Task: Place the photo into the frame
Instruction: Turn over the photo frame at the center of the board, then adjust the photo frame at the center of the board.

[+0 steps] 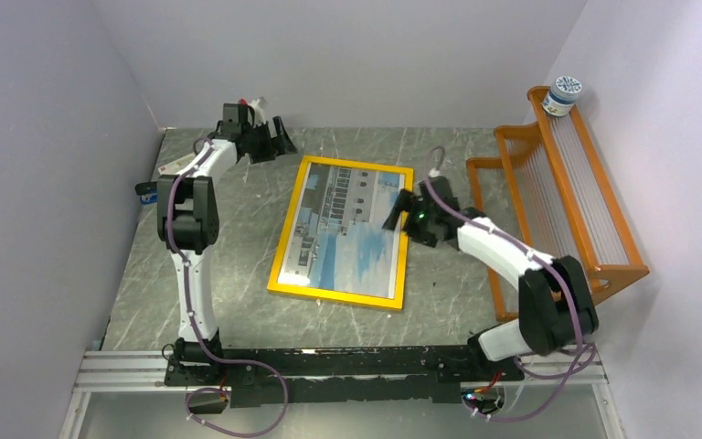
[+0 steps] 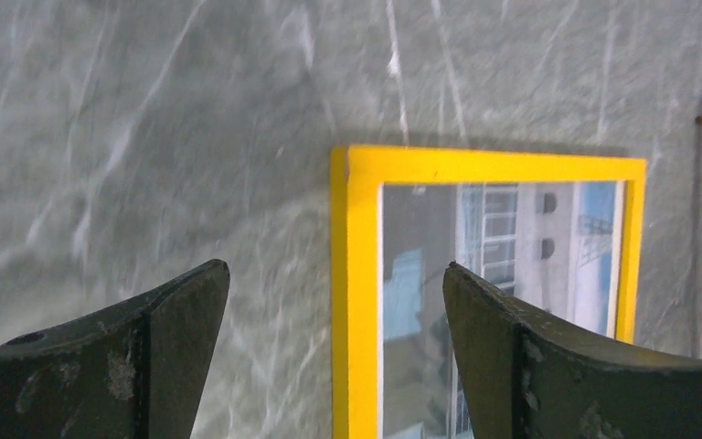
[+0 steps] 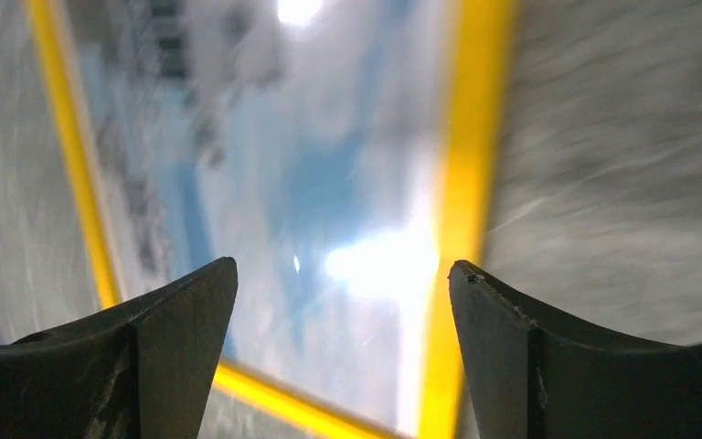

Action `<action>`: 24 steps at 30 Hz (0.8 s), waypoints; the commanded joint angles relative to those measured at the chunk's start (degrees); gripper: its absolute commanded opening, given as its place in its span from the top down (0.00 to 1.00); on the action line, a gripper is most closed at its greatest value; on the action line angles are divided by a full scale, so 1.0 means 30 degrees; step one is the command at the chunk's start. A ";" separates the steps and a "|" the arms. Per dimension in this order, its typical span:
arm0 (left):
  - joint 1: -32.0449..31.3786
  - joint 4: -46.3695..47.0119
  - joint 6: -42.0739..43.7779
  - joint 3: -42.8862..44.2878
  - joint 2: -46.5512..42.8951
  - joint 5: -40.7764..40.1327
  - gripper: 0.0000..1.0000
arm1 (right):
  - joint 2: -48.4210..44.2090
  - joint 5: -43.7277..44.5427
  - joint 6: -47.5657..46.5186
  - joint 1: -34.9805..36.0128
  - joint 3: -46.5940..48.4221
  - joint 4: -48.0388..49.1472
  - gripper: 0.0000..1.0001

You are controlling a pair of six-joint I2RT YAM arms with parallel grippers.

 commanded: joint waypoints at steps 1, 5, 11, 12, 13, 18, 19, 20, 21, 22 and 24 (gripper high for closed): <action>0.0040 0.1892 -0.0049 0.3126 0.1977 0.2371 0.09 | -0.2327 0.0000 0.0233 0.5038 -0.0915 -0.0570 0.13; -0.0040 0.2595 -0.1155 0.5201 0.3855 0.3812 0.14 | -0.3049 -0.1289 0.1242 0.9760 -0.2460 0.1463 0.21; -0.0358 0.3882 -0.2147 0.6705 0.5822 0.4463 0.13 | -0.1210 -0.1981 0.0294 1.3684 -0.2388 0.2415 0.26; -0.0409 0.4104 -0.2310 0.7152 0.6239 0.4651 0.12 | -0.0636 -0.1851 -0.0007 1.4133 -0.2100 0.2228 0.26; -0.0474 0.4205 -0.2403 0.7698 0.6760 0.4774 0.12 | -0.0051 -0.1816 -0.0143 1.4496 -0.1804 0.2176 0.26; -0.0690 0.4901 -0.3094 1.0057 0.9142 0.5272 0.10 | 0.1590 -0.1335 -0.0530 1.5101 -0.0644 0.1421 0.26; -0.0707 0.5367 -0.3281 1.0057 0.9404 0.5514 0.10 | 0.1747 -0.1195 -0.0622 1.5108 -0.0527 0.1277 0.26; -0.0742 0.5682 -0.3434 1.0000 0.9642 0.5783 0.10 | 0.1964 -0.1145 -0.0696 1.5083 -0.0429 0.1156 0.26; -0.0772 0.5692 -0.3478 1.0061 0.9837 0.6040 0.10 | 0.2185 -0.1029 -0.0676 1.5084 -0.0303 0.1016 0.26; -0.0805 0.5693 -0.3439 1.0208 1.0048 0.6376 0.10 | 0.2315 -0.0578 -0.0505 1.5091 -0.0159 0.0695 0.26; -0.0795 0.4900 -0.3041 1.0808 1.0577 0.7258 0.11 | 0.2320 0.0628 0.0041 1.5108 -0.0048 0.0011 0.26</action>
